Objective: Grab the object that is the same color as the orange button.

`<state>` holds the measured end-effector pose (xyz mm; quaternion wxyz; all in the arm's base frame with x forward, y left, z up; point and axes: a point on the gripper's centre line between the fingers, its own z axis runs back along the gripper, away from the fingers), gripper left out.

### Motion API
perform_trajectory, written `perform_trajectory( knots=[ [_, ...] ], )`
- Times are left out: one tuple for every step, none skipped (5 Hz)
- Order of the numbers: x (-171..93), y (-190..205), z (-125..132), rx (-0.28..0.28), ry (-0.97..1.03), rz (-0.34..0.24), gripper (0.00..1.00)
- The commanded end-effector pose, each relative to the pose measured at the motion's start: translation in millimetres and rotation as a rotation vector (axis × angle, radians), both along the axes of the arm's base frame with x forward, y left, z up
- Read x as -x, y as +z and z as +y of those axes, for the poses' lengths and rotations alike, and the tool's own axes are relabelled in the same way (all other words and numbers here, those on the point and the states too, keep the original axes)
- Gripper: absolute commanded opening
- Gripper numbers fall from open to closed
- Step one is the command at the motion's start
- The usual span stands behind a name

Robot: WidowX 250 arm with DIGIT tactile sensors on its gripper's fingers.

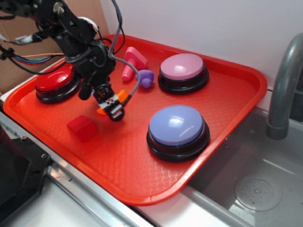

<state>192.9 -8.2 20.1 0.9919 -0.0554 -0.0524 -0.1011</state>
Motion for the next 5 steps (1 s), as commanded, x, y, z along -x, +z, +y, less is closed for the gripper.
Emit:
perform_trajectory(
  knots=[
    [-21.7,79.2,-3.1,-0.120,0.177,-0.037,0.00],
    [-28.2,105.4,-4.3,-0.120,0.219,-0.047,0.00],
    [-34.4,147.6,-2.9,-0.128,0.303,-0.021,0.00],
    [-37.3,159.8,-0.1,-0.090,0.372,-0.032,0.00],
    [-36.9,154.0,4.3,-0.054,0.399,0.081,0.00]
  ],
)
